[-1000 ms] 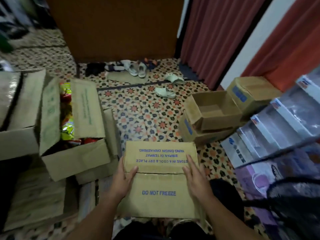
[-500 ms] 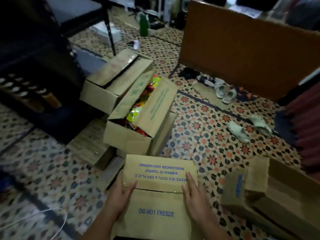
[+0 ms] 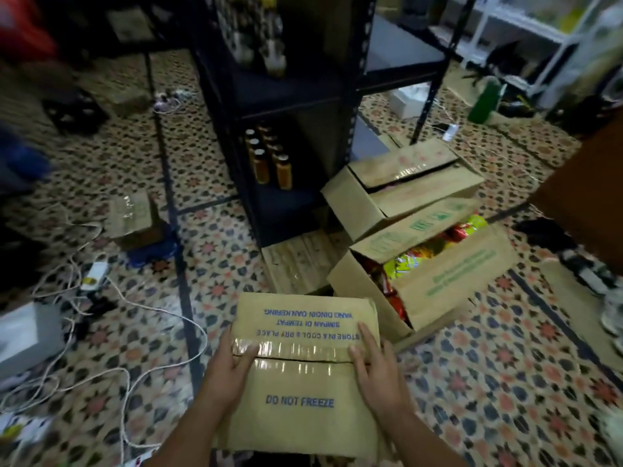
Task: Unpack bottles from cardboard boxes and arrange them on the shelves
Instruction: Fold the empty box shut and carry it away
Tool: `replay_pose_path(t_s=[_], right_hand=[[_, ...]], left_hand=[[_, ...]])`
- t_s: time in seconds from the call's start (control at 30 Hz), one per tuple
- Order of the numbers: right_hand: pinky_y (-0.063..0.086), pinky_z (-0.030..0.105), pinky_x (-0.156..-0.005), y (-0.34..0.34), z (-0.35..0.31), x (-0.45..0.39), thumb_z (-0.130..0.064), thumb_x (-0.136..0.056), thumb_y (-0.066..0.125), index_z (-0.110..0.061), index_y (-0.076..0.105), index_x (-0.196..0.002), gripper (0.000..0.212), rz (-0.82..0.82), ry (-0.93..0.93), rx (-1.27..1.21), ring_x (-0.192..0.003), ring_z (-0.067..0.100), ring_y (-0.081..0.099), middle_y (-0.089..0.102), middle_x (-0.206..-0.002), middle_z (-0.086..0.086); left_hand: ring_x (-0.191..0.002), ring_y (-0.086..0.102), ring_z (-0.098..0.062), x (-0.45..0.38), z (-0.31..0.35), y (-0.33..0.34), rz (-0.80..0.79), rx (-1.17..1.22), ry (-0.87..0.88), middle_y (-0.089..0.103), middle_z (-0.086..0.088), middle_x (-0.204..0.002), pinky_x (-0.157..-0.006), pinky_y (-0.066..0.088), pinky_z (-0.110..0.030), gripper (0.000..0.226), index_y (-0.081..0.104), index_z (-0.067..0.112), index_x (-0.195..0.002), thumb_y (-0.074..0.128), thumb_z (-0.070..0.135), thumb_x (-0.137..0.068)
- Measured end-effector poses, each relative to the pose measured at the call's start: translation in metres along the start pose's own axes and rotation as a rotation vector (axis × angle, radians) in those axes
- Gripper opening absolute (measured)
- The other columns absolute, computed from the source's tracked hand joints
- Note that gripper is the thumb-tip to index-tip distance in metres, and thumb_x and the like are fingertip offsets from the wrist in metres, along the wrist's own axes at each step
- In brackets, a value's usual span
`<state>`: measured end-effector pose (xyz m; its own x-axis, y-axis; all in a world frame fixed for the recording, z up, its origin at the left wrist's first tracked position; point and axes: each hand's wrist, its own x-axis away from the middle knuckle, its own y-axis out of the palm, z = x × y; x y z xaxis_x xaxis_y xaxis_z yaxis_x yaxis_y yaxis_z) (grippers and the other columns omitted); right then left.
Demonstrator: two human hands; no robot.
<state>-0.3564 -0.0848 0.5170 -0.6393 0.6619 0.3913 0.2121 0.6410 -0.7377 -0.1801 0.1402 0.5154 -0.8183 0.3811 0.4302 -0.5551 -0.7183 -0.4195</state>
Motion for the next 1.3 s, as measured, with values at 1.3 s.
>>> replay_pose_path(t_s=[1.3], right_hand=[[0.050, 0.048, -0.101, 0.044, -0.106, -0.516, -0.055, -0.102, 0.031, -0.047, -0.003, -0.157, 0.065, -0.248, -0.458, 0.378, -0.129, 0.039, 0.050, 0.017, -0.157, 0.016]], left_hand=[[-0.107, 0.069, -0.006, -0.396, 0.020, 0.056, 0.341, 0.181, -0.095, 0.067, 0.012, -0.129, -0.096, 0.058, -0.046, 0.070, 0.021, 0.044, -0.153, 0.059, 0.057, -0.095]])
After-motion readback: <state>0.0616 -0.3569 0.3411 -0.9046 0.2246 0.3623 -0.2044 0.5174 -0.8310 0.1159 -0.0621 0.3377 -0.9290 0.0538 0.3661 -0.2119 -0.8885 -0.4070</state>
